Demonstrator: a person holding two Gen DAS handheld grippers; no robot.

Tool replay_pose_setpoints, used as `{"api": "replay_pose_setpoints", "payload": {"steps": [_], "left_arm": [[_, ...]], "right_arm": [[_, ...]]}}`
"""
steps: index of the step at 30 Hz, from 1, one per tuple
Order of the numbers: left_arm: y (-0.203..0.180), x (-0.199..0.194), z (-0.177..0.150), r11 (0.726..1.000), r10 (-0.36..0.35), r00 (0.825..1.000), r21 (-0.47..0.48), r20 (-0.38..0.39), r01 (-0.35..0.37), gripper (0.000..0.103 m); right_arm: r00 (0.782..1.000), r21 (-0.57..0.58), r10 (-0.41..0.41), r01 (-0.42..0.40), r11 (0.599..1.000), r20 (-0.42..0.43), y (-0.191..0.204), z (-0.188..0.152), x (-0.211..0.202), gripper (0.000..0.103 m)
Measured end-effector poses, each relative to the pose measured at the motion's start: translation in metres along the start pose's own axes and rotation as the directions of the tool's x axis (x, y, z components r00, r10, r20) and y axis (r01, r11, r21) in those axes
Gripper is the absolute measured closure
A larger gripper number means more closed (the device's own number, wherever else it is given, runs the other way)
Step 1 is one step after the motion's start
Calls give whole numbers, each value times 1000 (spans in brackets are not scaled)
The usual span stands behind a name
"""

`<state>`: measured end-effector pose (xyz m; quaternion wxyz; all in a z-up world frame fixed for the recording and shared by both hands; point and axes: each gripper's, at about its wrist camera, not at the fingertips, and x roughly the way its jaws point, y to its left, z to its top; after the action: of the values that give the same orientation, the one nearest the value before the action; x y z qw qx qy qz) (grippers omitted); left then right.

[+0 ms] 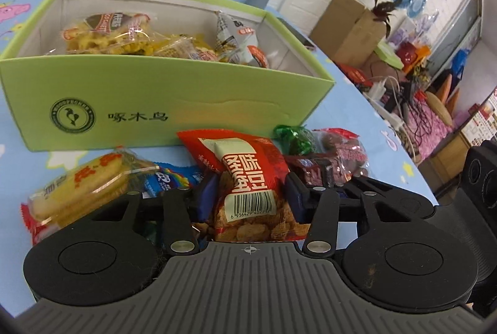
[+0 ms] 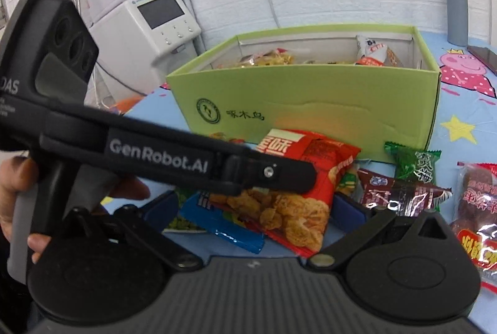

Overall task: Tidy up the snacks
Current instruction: 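Grasp the red peanut bag with the left gripper and lift it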

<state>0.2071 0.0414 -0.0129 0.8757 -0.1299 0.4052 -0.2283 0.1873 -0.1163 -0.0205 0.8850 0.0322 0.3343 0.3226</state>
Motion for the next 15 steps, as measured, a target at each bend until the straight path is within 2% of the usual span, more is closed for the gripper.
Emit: {"api": "replay_pose_setpoints", "payload": {"steps": [4,7,11,13,15], "left_arm": [[-20,-21,-21,1000,4,1000,14,17,-5,77],[-37,-37,-46,1000,-7,1000,17,17,6,77],[-57,-47,-91,1000,-19,1000,-1,-20,19,76],[-62,-50,-110,1000,-16,1000,-10,-24,16,73],[-64,-52,-120,1000,-6,1000,-20,-29,5,63]], "right_arm": [[999,18,33,-32,999,-1,13,-13,-22,1],[1000,14,19,-19,1000,10,27,-31,-46,1],[1000,-12,-1,1,1000,-25,46,-66,-76,1],[999,-38,-11,10,999,-43,53,-82,-85,1],[998,-47,-22,19,999,-56,55,-94,-88,1]]}}
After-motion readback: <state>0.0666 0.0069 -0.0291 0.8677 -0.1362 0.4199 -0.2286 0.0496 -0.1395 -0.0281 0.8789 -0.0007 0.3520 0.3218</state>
